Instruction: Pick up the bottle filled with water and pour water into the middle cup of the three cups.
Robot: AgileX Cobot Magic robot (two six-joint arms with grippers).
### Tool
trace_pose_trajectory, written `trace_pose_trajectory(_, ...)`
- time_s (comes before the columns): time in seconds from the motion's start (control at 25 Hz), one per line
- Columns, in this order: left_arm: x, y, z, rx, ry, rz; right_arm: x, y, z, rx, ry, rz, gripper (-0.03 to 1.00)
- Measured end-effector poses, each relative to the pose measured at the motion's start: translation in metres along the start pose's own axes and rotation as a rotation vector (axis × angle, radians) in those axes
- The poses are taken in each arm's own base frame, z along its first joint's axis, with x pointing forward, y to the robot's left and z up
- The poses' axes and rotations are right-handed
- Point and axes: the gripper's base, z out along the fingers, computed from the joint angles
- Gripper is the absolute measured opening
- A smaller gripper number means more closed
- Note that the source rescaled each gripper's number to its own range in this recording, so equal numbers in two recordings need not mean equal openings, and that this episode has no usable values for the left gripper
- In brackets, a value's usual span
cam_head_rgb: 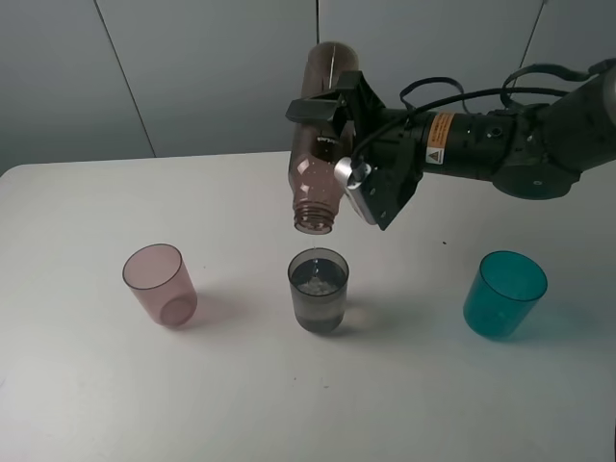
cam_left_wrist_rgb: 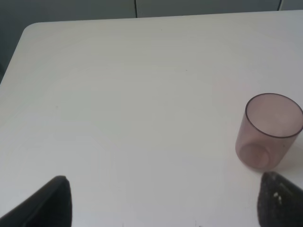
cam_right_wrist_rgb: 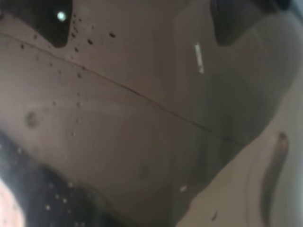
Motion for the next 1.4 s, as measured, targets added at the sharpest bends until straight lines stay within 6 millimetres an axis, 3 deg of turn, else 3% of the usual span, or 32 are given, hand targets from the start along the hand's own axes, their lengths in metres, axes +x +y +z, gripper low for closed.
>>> trace_pose_trajectory(0.32, 0.000, 0.000, 0.000, 0.000, 0.000, 0.000, 0.001, 0.011, 0.001, -0.150, 0.031, 0.388, 0.00)
trace_pose_trajectory(0.68, 0.000, 0.000, 0.000, 0.000, 0.000, 0.000, 0.010, 0.006, 0.006, -0.140, 0.101, 1.216, 0.00)
trace_pose_trajectory(0.92, 0.000, 0.000, 0.000, 0.000, 0.000, 0.000, 0.039, -0.016, 0.018, -0.070, 0.092, 1.680, 0.00)
trace_pose_trajectory(1.16, 0.000, 0.000, 0.000, 0.000, 0.000, 0.000, 0.065, -0.021, 0.053, -0.078, -0.037, 1.858, 0.00)
trace_pose_trajectory(1.4, 0.000, 0.000, 0.000, 0.000, 0.000, 0.000, 0.069, -0.008, 0.097, -0.131, -0.139, 1.905, 0.00)
